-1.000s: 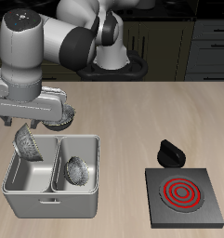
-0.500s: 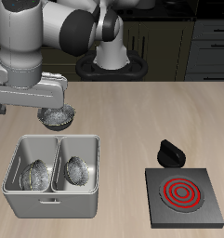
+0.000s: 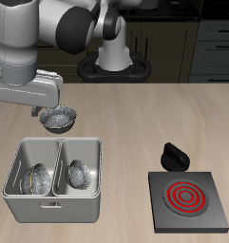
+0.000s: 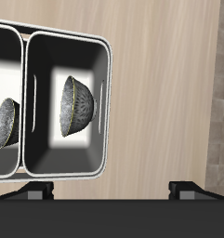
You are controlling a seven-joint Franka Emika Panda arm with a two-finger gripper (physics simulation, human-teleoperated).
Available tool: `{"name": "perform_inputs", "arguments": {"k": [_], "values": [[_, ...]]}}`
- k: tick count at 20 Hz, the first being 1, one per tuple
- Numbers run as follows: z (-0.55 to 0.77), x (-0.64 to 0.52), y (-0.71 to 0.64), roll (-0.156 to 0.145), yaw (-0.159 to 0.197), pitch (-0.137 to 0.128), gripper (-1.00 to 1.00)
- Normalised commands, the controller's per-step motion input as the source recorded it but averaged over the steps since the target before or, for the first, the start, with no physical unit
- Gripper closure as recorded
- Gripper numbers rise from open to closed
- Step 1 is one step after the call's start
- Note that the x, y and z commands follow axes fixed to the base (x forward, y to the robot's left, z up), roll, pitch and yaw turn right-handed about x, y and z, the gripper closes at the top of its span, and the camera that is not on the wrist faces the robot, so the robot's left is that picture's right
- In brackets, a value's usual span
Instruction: Place the smallest bowl in the left side of the drainer and the medium bowl in the right side
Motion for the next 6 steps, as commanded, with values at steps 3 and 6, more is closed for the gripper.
{"name": "perform_inputs", "arguments": {"k": [3,6], "values": [[0.06,-0.04,-0.13,-0.021,-0.027,-0.006,-1.00],[0.13,-0.15,-0.05,0.011,-0.011,-0.021,-1.00]]}}
